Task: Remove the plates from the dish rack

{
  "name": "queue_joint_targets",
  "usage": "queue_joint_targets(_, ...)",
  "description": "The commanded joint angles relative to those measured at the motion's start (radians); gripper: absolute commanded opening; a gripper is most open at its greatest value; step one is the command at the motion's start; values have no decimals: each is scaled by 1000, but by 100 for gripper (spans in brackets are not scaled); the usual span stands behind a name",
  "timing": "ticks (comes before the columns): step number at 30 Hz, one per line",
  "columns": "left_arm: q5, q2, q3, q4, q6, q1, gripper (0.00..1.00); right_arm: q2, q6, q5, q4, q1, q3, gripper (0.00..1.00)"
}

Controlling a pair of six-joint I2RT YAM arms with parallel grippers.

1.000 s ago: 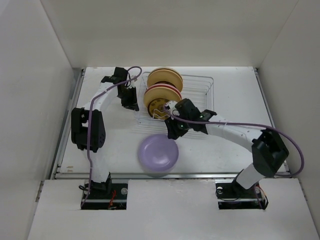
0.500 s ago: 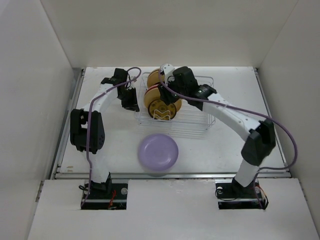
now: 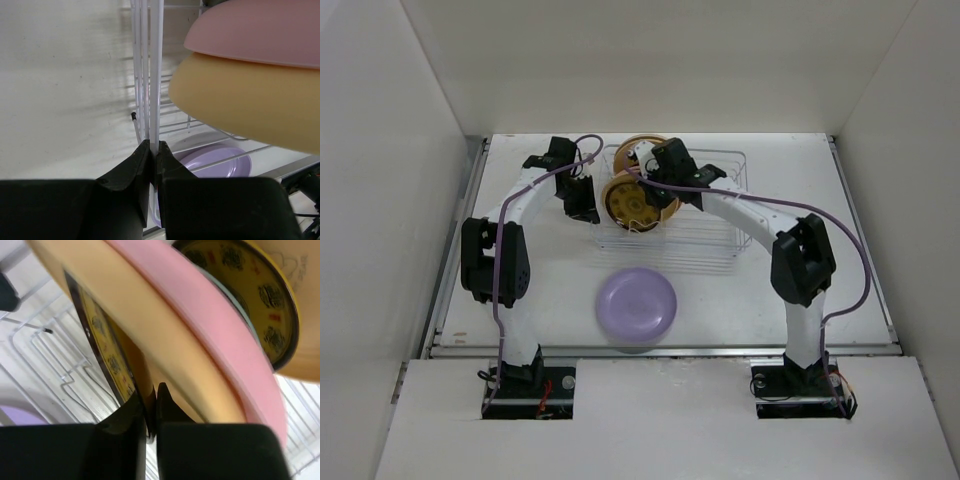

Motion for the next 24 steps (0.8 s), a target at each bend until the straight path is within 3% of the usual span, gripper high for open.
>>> queue_joint_targets(1, 33, -1, -10, -91, -52, -6, 0, -41, 66, 35, 2, -1, 17, 0)
queue_joint_targets(11, 53, 8, 30, -91, -71, -6, 0, -312, 36, 55, 9, -1, -98, 0)
queue_joint_targets(24, 33, 19, 59, -101, -71, -6, 0, -369, 59, 161, -29, -1, -205, 0)
